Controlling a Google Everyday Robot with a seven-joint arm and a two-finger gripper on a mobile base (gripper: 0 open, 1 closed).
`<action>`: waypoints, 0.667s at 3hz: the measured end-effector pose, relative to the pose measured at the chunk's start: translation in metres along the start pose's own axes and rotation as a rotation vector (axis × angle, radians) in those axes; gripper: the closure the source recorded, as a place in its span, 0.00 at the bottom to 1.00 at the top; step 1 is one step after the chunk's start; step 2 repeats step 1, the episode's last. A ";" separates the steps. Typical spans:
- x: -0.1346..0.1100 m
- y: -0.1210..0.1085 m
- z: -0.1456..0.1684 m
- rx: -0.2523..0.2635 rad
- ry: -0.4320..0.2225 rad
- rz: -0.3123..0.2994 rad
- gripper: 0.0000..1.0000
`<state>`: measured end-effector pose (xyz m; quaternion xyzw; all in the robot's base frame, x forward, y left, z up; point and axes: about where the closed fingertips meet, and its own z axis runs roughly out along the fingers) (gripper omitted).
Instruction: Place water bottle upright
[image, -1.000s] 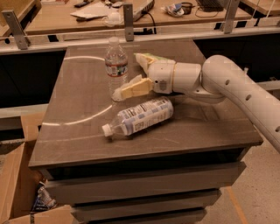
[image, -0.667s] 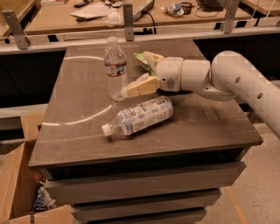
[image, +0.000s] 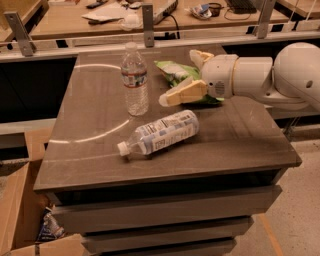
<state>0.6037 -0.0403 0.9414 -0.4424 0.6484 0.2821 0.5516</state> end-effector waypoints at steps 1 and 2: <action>0.000 0.000 0.000 0.000 0.000 0.000 0.00; 0.000 0.000 0.000 0.000 0.000 0.000 0.00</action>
Offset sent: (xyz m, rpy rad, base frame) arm 0.0000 0.0000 0.0000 0.0000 0.0000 0.0000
